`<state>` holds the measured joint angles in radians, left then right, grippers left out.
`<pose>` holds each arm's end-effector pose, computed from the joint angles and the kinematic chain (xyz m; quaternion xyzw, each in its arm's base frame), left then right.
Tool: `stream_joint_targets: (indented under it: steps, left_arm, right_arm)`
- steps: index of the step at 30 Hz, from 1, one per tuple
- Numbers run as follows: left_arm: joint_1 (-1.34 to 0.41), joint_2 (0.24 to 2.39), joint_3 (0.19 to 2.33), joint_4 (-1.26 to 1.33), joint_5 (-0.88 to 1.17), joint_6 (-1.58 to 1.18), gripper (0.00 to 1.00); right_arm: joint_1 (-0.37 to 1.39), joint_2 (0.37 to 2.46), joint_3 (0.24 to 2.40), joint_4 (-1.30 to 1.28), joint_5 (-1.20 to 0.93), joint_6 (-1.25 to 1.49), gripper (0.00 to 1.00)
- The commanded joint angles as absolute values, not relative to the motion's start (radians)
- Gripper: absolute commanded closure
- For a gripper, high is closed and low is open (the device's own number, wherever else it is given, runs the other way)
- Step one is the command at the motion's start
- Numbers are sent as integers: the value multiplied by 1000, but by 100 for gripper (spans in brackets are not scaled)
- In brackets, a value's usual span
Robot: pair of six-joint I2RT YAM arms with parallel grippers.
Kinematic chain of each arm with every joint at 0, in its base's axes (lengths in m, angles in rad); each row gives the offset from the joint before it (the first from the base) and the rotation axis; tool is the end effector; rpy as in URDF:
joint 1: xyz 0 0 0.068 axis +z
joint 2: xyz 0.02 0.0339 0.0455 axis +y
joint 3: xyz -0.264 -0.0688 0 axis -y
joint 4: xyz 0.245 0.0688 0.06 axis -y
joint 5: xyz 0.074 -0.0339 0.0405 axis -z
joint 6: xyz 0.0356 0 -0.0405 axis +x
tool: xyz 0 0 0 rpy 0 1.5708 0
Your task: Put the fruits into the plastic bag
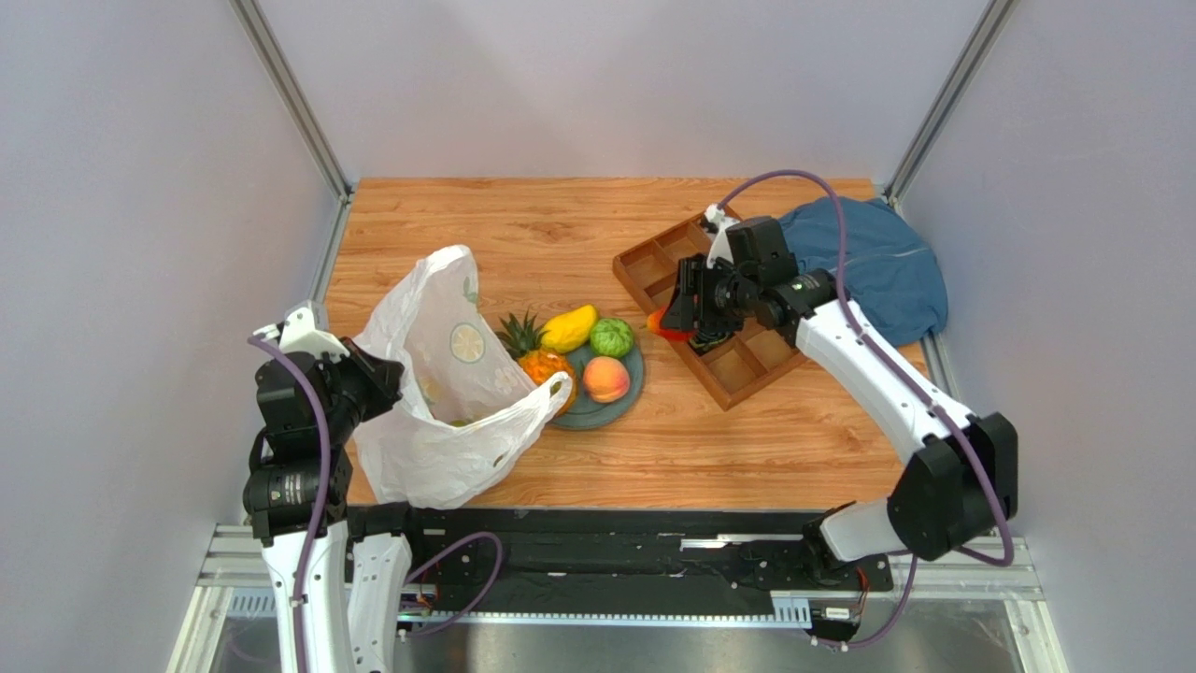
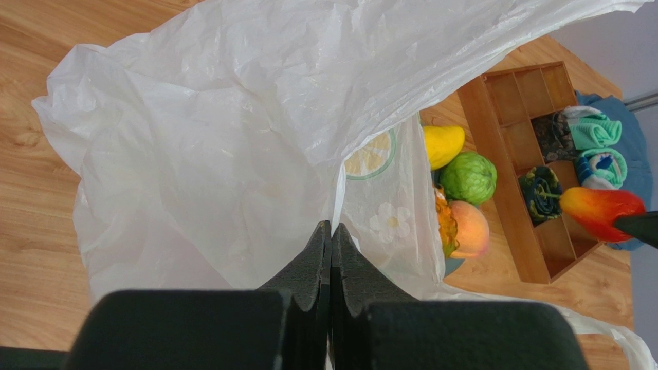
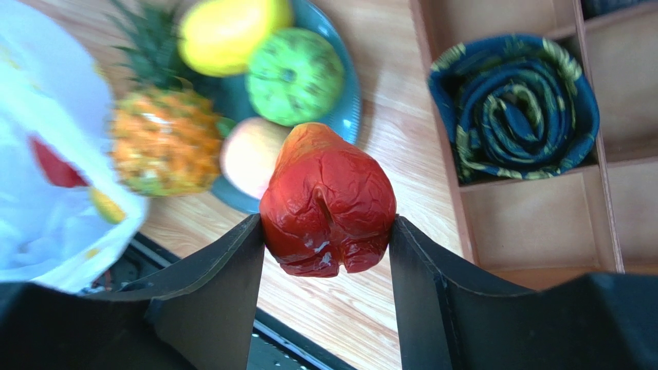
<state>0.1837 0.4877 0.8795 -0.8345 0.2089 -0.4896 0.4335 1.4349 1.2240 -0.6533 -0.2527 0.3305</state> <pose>0.0885 0.0089 0.3396 -0.2250 0.8117 -0.1681 0.5121 0.2747 0.1369 0.2999 -0.0915 0.9273 0.2377 0.2744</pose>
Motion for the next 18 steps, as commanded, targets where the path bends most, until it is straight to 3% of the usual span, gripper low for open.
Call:
stream_joint_targets:
  steps: [1, 9, 18]
  left_arm:
    - [183, 485, 908, -831, 223, -497, 100]
    - [181, 430, 870, -848, 245, -538, 100]
    - [181, 393, 879, -888, 239, -532, 100]
  right_arm:
    - [478, 1332, 1313, -594, -317, 379, 63]
    - [592, 1321, 1407, -509, -348, 429, 64]
    - [814, 1528, 1620, -560, -373, 384, 64]
